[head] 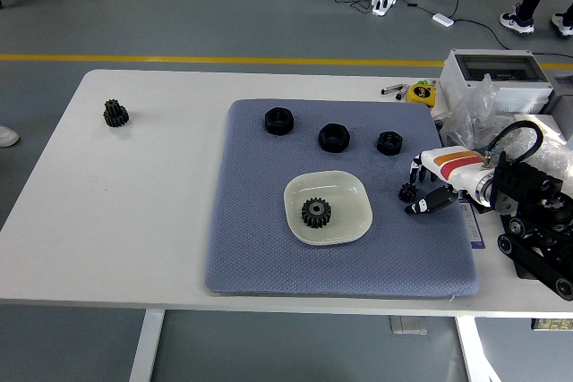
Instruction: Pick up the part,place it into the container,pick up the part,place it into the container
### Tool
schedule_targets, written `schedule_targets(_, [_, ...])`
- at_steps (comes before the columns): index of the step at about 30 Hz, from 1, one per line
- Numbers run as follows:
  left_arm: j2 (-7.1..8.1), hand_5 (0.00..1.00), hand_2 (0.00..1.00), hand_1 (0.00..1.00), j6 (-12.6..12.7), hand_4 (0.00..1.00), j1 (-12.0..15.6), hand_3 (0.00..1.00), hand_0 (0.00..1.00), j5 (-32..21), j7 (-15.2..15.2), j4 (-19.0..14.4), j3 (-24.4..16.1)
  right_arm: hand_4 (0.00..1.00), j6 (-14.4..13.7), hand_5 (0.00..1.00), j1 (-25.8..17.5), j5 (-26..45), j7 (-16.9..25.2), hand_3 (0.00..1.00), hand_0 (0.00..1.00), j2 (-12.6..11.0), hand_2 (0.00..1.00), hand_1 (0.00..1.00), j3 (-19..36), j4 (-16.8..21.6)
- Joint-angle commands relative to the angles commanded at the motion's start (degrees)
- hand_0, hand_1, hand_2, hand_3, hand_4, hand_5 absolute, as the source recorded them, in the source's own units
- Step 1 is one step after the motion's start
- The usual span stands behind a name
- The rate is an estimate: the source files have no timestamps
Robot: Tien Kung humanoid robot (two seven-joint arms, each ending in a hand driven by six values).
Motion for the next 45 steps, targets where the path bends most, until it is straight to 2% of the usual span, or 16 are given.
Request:
schedule_targets(1, [-0.01,0.649,0.857,0.811,0.0,0.780,0.0,0.823,0.766,0.1,0.0,0.0,0.0,0.877,-0.2,0.381,-0.1,0.2,0.1,0.514,0.317,0.0,0.517,0.455,-0.1,0.0])
schedule_targets(6, [-0.04,0.649,0.857,0.811,0.0,0.780,0.0,0.823,0.766,0.2,0.0,0.0,0.1,0.877,-1.9,0.381,-0.3,1.2,0.4,0.514,0.317,0.3,0.517,0.455,-0.5,-0.4])
schedule_targets(7, [-0.03,0.648,0.856,0.811,0.0,0.778,0.0,0.822,0.766,0.1,0.0,0.0,0.2,0.838,-2.1,0.388,-0.3,1.4,0.4,0.504,0.284,0.4,0.502,0.434,-0.6,-0.5])
schedule_targets(18, [-0.05,0.651,0.856,0.808,-0.1,0.777,-0.1,0.821,0.765,-0.3,0.0,0.0,0.9,0.819,-3.9,0.402,-0.7,2.8,0.4,0.497,0.256,0.8,0.486,0.414,-1.3,-1.3])
schedule_targets(24, [-0.02,0.652,0.856,0.810,-0.2,0.777,-0.1,0.820,0.765,-0.1,0.0,0.0,0.9,0.805,-4.4,0.412,-0.9,3.2,0.4,0.496,0.239,0.9,0.467,0.395,-1.5,-1.1])
schedule_targets(25, [-0.02,0.652,0.854,0.809,-0.2,0.775,-0.1,0.813,0.765,0.0,0.0,0.0,0.8,0.770,-4.5,0.417,-1.0,3.2,0.4,0.490,0.204,0.9,0.438,0.362,-1.5,-1.0])
schedule_targets(30, [0.02,0.652,0.854,0.809,-0.3,0.775,-0.1,0.813,0.765,0.0,0.0,0.0,0.8,0.770,-5.0,0.417,-1.1,3.0,0.3,0.490,0.204,0.6,0.438,0.362,-1.2,-0.3])
schedule_targets(31, [0.04,0.652,0.854,0.809,-0.3,0.774,0.0,0.811,0.765,0.0,0.0,-0.1,0.9,0.750,-5.1,0.418,-1.1,3.0,0.3,0.485,0.178,0.6,0.416,0.336,-1.2,-0.2])
schedule_targets(45, [0.02,0.655,0.854,0.805,-0.3,0.774,0.2,0.804,0.764,0.8,0.2,0.0,0.3,0.742,-5.1,0.413,-1.3,3.1,0.1,0.484,0.153,0.4,0.402,0.309,-1.1,0.3])
